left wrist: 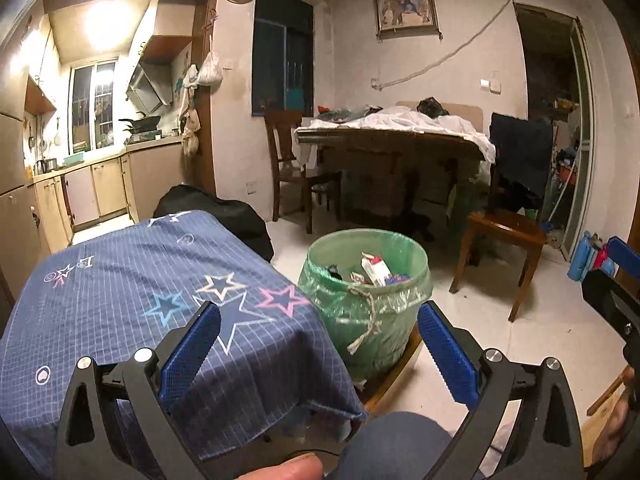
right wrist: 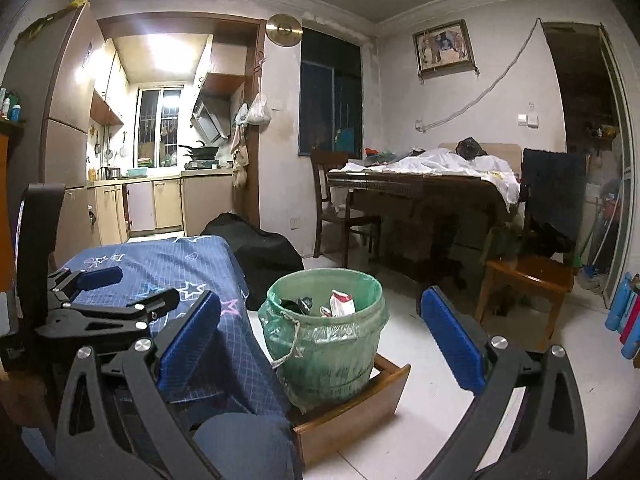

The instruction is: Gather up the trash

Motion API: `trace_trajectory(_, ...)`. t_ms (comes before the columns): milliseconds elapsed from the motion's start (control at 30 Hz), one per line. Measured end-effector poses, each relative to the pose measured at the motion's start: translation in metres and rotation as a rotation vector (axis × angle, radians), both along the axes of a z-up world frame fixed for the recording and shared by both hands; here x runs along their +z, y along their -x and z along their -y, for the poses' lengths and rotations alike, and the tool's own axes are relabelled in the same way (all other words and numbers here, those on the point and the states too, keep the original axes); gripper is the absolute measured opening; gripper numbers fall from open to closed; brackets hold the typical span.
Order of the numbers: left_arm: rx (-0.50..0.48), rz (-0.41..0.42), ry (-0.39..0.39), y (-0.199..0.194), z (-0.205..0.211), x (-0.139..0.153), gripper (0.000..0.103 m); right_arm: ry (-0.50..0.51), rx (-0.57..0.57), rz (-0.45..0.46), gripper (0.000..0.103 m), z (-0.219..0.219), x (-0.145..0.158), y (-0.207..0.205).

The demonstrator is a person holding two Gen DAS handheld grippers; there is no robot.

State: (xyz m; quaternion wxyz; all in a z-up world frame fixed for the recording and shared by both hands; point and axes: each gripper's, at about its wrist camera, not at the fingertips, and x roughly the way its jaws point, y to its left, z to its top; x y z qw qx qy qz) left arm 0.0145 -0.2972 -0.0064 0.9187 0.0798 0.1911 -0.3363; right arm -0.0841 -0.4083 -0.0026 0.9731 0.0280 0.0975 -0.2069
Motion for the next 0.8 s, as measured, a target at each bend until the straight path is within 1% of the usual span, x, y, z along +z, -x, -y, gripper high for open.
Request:
trace_trajectory(133, -0.007, -0.010, -0.026, 0.000, 0.003, -0.013, 0.098, -0.018, 0.003, -0.014, 0.097, -0.004, -0.008, -0.004)
trace_trajectory(300, 0.001, -0.020, -0.037, -0.005, 0.005, -0.020, 0.098, -0.030, 0.007, -0.002, 0.097, -0.008, -0.010, -0.001)
trace_trajectory(800, 0.001, -0.012, -0.030, -0.007, 0.009, -0.018, 0.098, -0.044, 0.007, 0.015, 0.097, -0.007, -0.010, 0.001)
